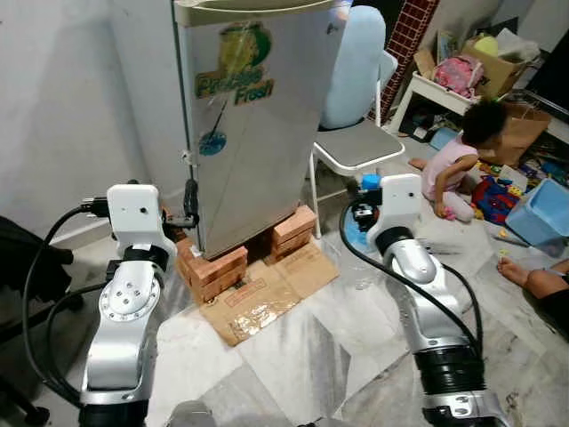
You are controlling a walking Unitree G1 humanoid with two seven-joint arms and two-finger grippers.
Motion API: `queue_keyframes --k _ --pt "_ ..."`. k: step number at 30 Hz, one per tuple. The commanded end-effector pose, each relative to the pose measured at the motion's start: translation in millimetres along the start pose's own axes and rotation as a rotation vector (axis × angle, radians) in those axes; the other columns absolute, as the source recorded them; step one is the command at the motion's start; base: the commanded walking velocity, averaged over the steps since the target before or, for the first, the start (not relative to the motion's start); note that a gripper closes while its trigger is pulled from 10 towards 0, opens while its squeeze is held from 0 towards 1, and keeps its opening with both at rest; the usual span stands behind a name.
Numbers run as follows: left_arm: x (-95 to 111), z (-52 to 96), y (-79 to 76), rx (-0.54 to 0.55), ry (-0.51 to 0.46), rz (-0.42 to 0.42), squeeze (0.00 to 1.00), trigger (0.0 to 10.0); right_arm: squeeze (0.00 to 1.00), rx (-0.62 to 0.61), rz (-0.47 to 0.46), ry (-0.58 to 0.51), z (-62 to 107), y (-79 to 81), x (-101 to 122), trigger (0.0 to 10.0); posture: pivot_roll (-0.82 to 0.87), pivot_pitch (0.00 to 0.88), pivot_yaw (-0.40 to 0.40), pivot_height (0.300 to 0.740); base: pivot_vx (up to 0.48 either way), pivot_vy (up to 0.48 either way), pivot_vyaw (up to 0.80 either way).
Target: Restocking fridge
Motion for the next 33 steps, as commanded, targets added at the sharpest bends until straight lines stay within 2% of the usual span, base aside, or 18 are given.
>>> queue_keyframes --k 1,5,7,10,11,17,19,24,26,28,30,33 --pt "-7 6.6 0.7 -0.010 0.033 -0.028 0.00 10.0 0.00 -0.041 -0.018 -0.014 4.9 -10.7 1 10.0 0.12 0.000 -0.101 0.740 0.000 0.000 0.00" --pt "-22 24.0 4.8 -0.039 0.079 -0.085 0.00 10.0 0.00 -0.047 -0.016 0.008 13.6 -10.6 -9 10.0 0.11 0.000 -0.083 0.740 0.000 0.000 0.00" --pt "-27 26.9 3.1 -0.060 0.089 -0.109 0.00 10.0 0.00 -0.055 -0.023 0.000 15.4 -8.5 -9 10.0 0.11 0.000 -0.056 0.740 0.000 0.000 0.00" --pt "-27 25.8 -6.1 -0.100 0.098 -0.081 0.00 10.0 0.00 -0.070 -0.009 -0.017 16.4 -8.5 -6 10.0 0.11 0.000 -0.042 0.740 0.000 0.000 0.00" --pt "-25 22.9 -16.0 -0.141 0.085 -0.096 0.00 10.0 0.00 -0.068 -0.059 0.010 17.9 -6.1 -11 10.0 0.11 0.000 -0.042 0.740 0.000 0.000 0.00" --pt "-23 21.3 -15.5 -0.123 0.086 -0.096 0.00 10.0 0.00 -0.057 -0.127 0.000 23.4 0.0 -10 10.0 0.11 0.000 -0.046 0.740 0.000 0.000 0.00" --pt "-15 19.9 -15.9 -0.123 0.044 -0.113 0.00 10.0 0.00 -0.039 -0.112 -0.037 20.5 2.2 -2 10.0 0.11 0.000 -0.054 0.740 0.000 0.000 0.00" --pt "-13 17.0 -20.2 -0.135 0.049 -0.093 0.00 10.0 0.00 -0.030 -0.122 -0.028 8.1 1.1 -1 10.0 0.13 0.000 -0.077 0.740 0.000 0.000 0.00" --pt "-19 21.0 -17.7 -0.124 0.088 -0.057 0.00 10.0 0.00 -0.024 -0.119 -0.025 6.7 0.9 -1 10.0 0.13 0.000 -0.079 0.740 0.000 0.398 -0.80" --pt "-21 22.3 -15.7 -0.118 0.092 -0.081 0.00 10.0 0.00 -0.019 -0.117 -0.028 6.9 1.3 0 10.0 0.13 0.000 -0.086 0.740 0.000 0.439 -0.69" --pt "-21 22.7 -15.4 -0.105 0.090 -0.064 0.00 10.0 0.00 -0.009 -0.111 -0.037 7.9 2.3 1 10.0 0.13 0.000 -0.092 0.740 0.000 0.480 0.00" --pt "-19 22.2 -21.2 -0.127 0.082 -0.076 0.00 10.0 0.00 0.005 -0.098 -0.027 10.4 5.7 -1 10.0 0.12 0.012 -0.105 0.740 0.000 0.477 0.00"
Point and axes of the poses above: a point about 5 cm out from each wrist's last joint towards the gripper, its own z axis pointing back from the gripper into the wrist, its own x axis along the axis of the wrist's last joint, y = z × x, the point moved 6 cm from there along -z, pointing out of the wrist towards the gripper, and after that the axes turned 15 degrees about z, right-handed, at the moved point
